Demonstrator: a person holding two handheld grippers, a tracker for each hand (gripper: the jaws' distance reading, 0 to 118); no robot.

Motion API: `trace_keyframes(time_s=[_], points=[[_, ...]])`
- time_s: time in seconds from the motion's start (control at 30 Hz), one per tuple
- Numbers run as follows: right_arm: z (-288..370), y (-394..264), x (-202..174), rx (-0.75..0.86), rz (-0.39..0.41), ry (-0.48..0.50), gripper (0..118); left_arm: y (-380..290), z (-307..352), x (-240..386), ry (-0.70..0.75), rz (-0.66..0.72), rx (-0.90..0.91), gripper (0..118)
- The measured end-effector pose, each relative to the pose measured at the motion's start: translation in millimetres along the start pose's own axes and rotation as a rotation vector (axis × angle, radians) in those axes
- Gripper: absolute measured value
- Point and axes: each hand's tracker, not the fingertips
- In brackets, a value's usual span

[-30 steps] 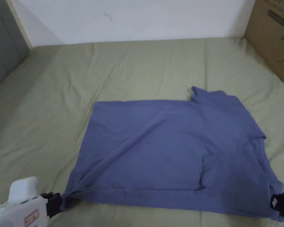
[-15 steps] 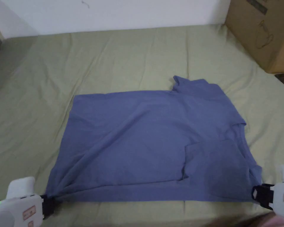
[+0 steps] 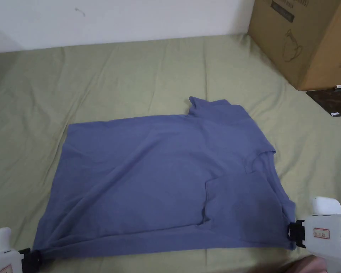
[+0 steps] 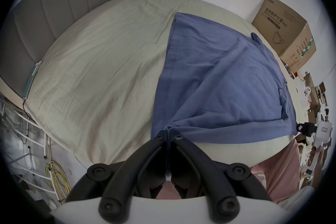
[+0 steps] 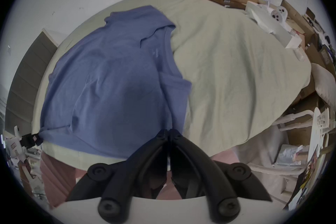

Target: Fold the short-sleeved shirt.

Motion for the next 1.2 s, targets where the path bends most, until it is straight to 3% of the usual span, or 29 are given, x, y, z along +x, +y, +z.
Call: trace_keyframes(time_s=[0.1, 0.17, 0.4, 0.5, 0.7, 0.87, 0.9, 0.93, 1.0, 1.03, 1.07, 1.1, 1.2], points=[[6, -3, 4, 0.028, -0.019, -0.011, 1, 2, 3, 0, 0.003, -0.001, -0.002, 3], [11, -1, 9, 0.058, -0.074, 0.025, 1, 3, 7, -1, -0.004, 0.009, 0.008, 3], [21, 13, 7, 0.069, -0.063, 0.037, 1, 15, 13, 2, 0.0, -0.009, 0.014, 3], [30, 26, 8, 0.094, -0.103, 0.087, 1, 28, 15, 0, -0.008, -0.001, 0.019, 3], [23, 86, 7, 0.143, -0.127, 0.097, 1, 84, 0, 7, -0.011, -0.015, 0.043, 3], [-21, 142, -7, 0.12, -0.103, 0.052, 1, 139, -56, 24, 0.018, -0.087, 0.004, 3], [-29, 149, -9, 0.111, -0.11, 0.05, 1, 146, -65, 27, 0.029, -0.111, 0.001, 7], [-39, 156, -12, 0.101, -0.107, 0.041, 1, 152, -74, 29, 0.045, -0.145, -0.001, 29], [-50, 164, -15, 0.099, -0.113, 0.03, 4, 159, -84, 31, 0.09, -0.17, -0.01, 84], [-56, 168, -16, 0.081, -0.085, 0.048, 32, 162, -86, 30, 0.086, -0.161, -0.023, 105], [-58, 170, -17, 0.06, -0.079, 0.026, 65, 161, -83, 27, 0.082, -0.148, -0.021, 108], [-58, 169, -18, 0.053, -0.074, 0.004, 86, 160, -77, 24, 0.063, -0.138, -0.009, 106], [-41, 157, -19, 0.087, -0.053, 0.03, 88, 151, -57, 19, 0.055, -0.125, 0.022, 102]])
